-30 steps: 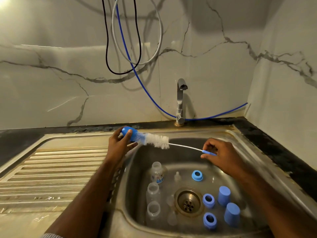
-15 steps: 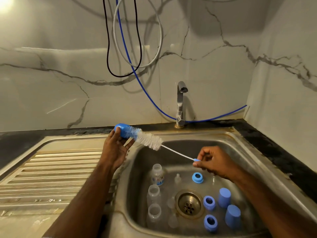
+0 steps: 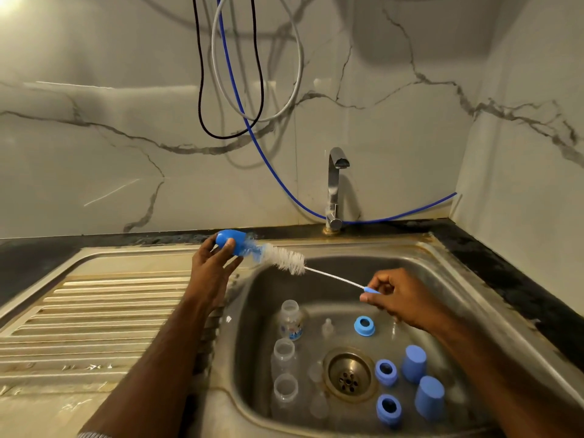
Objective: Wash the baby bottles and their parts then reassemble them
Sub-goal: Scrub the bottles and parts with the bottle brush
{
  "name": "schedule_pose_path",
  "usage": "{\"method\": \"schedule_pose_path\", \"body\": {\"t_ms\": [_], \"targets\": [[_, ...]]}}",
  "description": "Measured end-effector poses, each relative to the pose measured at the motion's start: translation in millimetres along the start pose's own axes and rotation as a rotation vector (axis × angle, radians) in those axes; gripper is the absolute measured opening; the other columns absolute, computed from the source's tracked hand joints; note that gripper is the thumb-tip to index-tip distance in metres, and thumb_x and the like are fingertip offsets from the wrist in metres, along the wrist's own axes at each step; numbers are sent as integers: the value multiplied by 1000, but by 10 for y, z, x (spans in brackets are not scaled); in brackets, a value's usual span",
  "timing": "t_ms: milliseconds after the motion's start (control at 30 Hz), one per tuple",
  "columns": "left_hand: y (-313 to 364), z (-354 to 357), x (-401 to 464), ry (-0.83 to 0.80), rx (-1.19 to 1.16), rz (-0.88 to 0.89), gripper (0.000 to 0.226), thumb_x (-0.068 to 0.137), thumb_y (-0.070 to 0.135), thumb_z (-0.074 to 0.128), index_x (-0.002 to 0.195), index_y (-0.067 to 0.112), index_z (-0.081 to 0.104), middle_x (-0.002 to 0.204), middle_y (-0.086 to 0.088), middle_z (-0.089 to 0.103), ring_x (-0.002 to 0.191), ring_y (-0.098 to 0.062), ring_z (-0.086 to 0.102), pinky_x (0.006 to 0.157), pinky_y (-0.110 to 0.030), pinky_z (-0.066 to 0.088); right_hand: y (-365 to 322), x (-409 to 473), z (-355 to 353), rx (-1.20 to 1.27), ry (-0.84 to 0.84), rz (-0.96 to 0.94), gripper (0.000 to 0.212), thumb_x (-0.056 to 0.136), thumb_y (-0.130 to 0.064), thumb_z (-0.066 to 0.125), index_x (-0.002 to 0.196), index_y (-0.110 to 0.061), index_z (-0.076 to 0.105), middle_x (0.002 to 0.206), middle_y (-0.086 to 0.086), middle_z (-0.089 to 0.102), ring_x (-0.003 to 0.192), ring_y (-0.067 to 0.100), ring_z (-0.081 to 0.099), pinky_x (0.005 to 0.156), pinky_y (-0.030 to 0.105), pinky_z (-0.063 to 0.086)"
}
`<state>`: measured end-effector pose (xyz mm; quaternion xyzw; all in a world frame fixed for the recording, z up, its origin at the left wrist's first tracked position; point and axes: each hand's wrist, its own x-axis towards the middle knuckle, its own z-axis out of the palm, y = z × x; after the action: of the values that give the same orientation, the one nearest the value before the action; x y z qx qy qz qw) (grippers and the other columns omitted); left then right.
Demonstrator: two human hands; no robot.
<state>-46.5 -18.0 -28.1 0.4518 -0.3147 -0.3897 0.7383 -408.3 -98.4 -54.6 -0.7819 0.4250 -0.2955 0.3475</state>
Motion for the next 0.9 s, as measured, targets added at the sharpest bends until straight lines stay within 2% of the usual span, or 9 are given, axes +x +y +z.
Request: {"method": "schedule_pose_path", "body": {"t_ms": [133,267,333,433,533,633,733,833,900], "targets": [[-3,44,7,-16,54,1,42,97,16,59,138,12,52,131,-15,61,116,-29,66,85,-38,57,-39,38,-83,-368,153,-102,13,93,-37,68,92,-27,78,78,-14,67,76,3,62,76,30,51],[31,38,-47,-156,-218,-172,48,96,33,55,138,10,54,135,-21,62,124,-36,62,93,-49,58,-111,-80,-128,169,-322,172,50,91,-54,58,75,-11,76,51,-3,41,43,9,34,45,22,29],[43,94,-72,-152,-359,-213,50,97,37,53,138,7,54,135,-22,62,123,-36,63,95,-52,56,-108,-145,-106,292,-445,238,38,89,-48,70,90,-10,73,55,1,39,43,10,25,40,21,21],[37,171,-80,-86,-431,-175,50,98,36,56,137,5,54,133,-22,64,118,-35,67,94,-51,57,-110,-123,-46,371,-210,154,35,70,-28,89,90,-9,66,57,11,59,36,12,38,38,17,27],[2,181,-49,-14,-311,-66,48,97,29,60,141,11,51,132,-18,63,122,-34,64,99,-54,54,-127,-55,16,387,-27,95,30,71,-33,82,78,-8,67,60,13,67,39,12,51,38,19,37],[-26,192,-27,60,-50,92,46,95,17,63,139,14,50,128,-10,63,116,-27,66,100,-50,53,-75,-13,74,53,0,24,27,94,-37,66,74,-19,71,53,1,62,46,7,52,51,21,43],[-68,120,-8,39,295,246,39,95,14,64,132,23,53,126,-6,63,112,-22,67,97,-41,56,-76,-43,60,-144,-88,-12,40,99,-42,58,71,-17,73,52,-4,59,48,3,50,56,25,44],[-45,2,11,-30,315,237,35,96,14,63,125,32,56,123,-2,63,108,-21,69,89,-35,61,-130,-95,-15,-215,-162,-69,27,87,-44,75,77,-19,69,60,-6,65,52,2,56,53,17,43],[-4,-43,28,-49,216,162,29,98,14,59,123,28,59,122,-6,64,105,-21,71,85,-36,62,-179,-109,-83,-150,-95,-90,20,80,-30,84,85,-22,66,65,-1,67,54,12,61,53,18,46]]}}
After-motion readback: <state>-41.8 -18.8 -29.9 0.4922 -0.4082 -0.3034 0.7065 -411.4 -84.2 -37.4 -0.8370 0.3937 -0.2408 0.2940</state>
